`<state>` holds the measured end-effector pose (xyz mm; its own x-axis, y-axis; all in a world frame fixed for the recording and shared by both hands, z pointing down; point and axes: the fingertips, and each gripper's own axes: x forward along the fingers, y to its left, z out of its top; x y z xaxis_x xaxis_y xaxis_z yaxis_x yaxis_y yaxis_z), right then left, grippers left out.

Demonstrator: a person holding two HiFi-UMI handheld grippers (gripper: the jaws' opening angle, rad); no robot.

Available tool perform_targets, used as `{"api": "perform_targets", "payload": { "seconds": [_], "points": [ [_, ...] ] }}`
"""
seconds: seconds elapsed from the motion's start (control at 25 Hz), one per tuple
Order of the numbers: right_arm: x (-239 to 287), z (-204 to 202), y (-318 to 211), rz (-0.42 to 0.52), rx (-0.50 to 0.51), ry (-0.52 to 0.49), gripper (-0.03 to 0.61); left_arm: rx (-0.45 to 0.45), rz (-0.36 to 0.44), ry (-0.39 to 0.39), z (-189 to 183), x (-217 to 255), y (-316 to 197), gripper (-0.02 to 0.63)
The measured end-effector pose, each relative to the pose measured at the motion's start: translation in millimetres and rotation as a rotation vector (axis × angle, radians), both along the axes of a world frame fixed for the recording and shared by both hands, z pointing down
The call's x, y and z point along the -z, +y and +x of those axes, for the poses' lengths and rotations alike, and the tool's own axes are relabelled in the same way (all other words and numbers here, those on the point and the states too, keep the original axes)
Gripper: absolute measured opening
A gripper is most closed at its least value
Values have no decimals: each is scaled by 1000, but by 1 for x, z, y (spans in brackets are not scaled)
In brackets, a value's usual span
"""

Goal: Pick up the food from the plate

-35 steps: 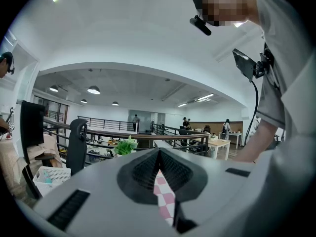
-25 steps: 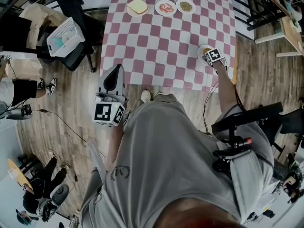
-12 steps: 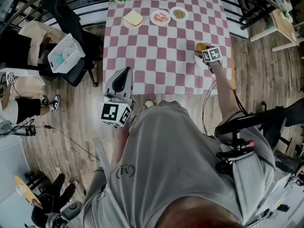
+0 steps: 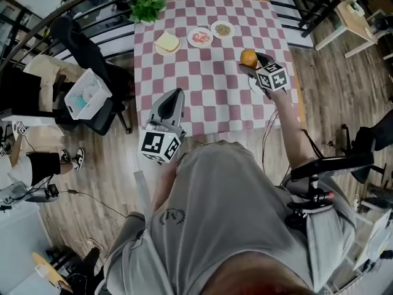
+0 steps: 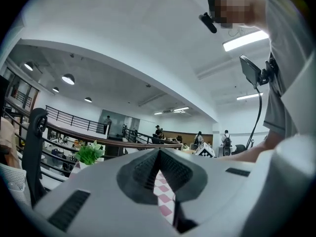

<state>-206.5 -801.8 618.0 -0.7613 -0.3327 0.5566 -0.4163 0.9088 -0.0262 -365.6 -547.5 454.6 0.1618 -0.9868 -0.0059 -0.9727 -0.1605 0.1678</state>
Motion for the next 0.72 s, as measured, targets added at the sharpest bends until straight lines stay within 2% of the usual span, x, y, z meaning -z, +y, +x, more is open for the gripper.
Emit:
{"api": "perform_targets", "payload": {
  "seconds": [0.32,0.52,0.72],
  "points": [
    [141,-30,60,176,12,-269,342,-45,21,0,-12,12,-27,5],
    [214,-42,97,282,33,-423,342,-61,44,-26,-18,31,-34,3],
    [266,-53,131,384,42,-583,342,-46,85,14,-32,44,-32,3]
  ]
}}
